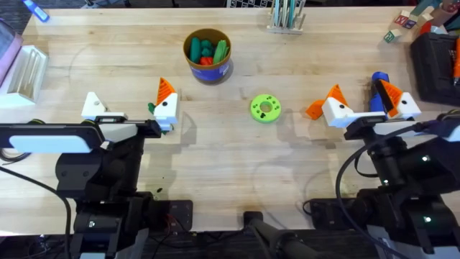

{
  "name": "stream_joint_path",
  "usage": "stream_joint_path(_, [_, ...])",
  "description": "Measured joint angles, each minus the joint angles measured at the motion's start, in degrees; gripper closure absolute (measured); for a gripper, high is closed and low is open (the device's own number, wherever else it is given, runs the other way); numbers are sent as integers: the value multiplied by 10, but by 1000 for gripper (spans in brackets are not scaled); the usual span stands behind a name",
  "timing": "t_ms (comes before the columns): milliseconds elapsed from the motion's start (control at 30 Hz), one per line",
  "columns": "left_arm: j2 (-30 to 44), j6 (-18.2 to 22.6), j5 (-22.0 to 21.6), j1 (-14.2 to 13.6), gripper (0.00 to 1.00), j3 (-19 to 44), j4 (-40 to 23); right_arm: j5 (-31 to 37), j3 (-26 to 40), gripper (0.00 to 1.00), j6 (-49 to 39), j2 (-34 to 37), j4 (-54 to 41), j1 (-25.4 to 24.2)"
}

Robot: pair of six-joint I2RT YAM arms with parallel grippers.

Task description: Pick up the gripper from the table and insert it into the empty holder that is missing its gripper. Then pick up a screw, insert it into the mounting hole, and use the screwdriver to tighten it. Finally, clean up the table by picking up the vegetable and placing it into the bucket.

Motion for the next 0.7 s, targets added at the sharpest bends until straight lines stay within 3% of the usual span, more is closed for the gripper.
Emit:
stream_joint_path(400, [0, -1, -2, 0, 8, 1, -9, -4, 0, 10, 4, 0, 0, 0])
stream_joint_path(567, [18, -27, -45, 0, 8, 67, -145, -8, 28, 10, 48, 4, -59, 0])
stream_joint_path(700, [102, -67, -65, 0, 9, 209, -249, -13, 119, 10, 59, 51, -177, 0])
